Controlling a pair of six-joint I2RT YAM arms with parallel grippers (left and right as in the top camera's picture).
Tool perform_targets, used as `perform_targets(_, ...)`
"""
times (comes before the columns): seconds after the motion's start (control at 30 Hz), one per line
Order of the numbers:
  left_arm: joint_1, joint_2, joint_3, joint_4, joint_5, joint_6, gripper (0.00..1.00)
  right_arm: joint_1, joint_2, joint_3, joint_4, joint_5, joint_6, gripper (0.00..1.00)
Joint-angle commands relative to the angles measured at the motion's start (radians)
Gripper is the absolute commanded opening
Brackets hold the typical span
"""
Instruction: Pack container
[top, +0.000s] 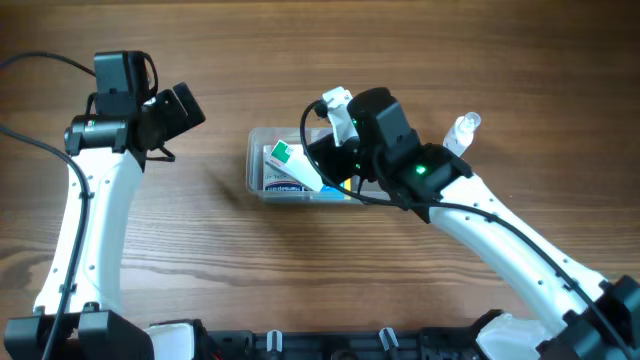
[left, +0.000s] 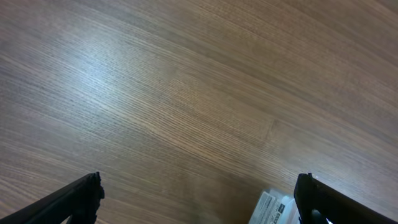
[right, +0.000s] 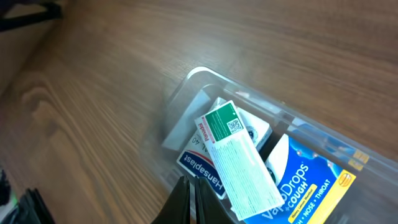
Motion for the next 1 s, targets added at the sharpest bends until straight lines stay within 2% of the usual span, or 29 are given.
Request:
perform_targets(0.0,0.004,-0.012,-0.001,0.002,-0.006,-0.013,1.0,0.004,0.058,0.019,0.004,0.067,0.064,0.04)
perform_targets(0.17,0.004,-0.012,-0.001,0.002,-0.006,-0.013,1.0,0.004,0.13,0.019,0.024,0.083,0.123,0.04)
perform_targets(0.57,0.004,-0.012,-0.001,0.002,-0.006,-0.013,1.0,0.026,0.28,0.019,0.18,0.145,0.426,0.04)
perform_targets(0.77,0.004,-0.012,-0.001,0.002,-0.006,-0.013,1.0,0.044,0.284,0.018,0.175,0.294,0.502,0.04)
perform_targets(0.97,0.004,-0.012,-0.001,0.002,-0.006,-0.013,1.0,0.047,0.287,0.018,0.193,0.309,0.531,0.04)
